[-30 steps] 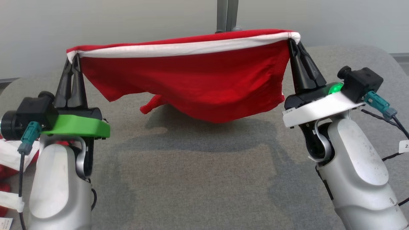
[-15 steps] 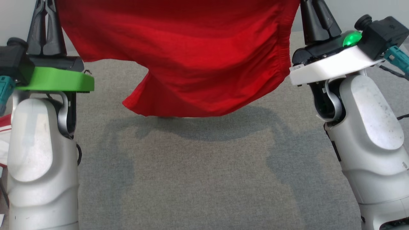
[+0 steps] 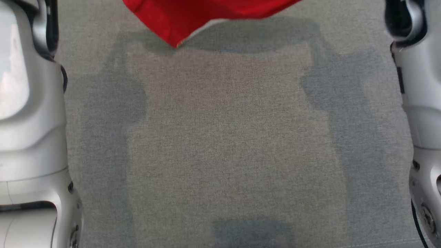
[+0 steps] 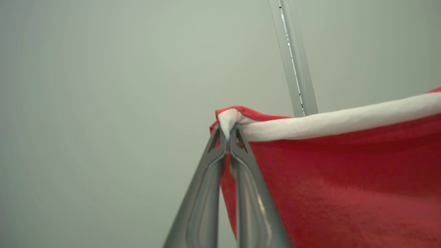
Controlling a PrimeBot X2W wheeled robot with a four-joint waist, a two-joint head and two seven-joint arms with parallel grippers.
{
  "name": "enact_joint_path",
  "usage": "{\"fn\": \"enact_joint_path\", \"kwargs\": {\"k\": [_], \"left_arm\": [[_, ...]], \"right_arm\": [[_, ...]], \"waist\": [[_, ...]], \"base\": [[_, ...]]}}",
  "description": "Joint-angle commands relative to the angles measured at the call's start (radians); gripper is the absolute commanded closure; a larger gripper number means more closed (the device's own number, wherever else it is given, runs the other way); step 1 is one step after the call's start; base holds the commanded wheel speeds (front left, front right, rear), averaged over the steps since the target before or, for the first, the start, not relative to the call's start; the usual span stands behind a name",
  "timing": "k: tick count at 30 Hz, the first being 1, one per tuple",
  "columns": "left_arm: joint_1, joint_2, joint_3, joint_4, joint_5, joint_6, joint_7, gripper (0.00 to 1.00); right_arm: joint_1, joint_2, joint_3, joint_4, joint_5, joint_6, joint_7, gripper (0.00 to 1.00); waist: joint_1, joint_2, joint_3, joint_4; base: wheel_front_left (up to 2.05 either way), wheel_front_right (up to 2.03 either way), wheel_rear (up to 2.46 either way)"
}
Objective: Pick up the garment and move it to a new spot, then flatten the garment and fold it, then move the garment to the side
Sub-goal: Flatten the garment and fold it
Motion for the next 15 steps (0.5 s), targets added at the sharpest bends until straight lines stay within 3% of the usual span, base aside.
{"fn": "enact_joint_path", "kwargs": {"k": [1,8,15], "left_arm": [[-0.044,0.008,-0.001,0.008,0.008,0.01,0.0,1.0],[-0.166,0.018,-0.004,0.011,0.011,0.028,0.0,1.0],[-0.089,-0.011,-0.024,0.032,-0.015,0.033,0.0,1.0]], "right_arm": [[-0.039,-0.008,-0.014,0.012,-0.015,-0.002,0.0,1.0],[-0.159,-0.046,-0.052,0.042,-0.072,-0.002,0.0,1.0],[-0.101,-0.068,-0.013,0.048,-0.078,-0.002,0.0,1.0]], "waist": [[-0.0001,0.0,0.115,0.027],[-0.0001,0.0,0.169,0.057],[-0.0001,0.0,0.233,0.071]], "base": [[0.0,0.0,0.0],[0.0,0.0,0.0],[0.0,0.0,0.0]]}}
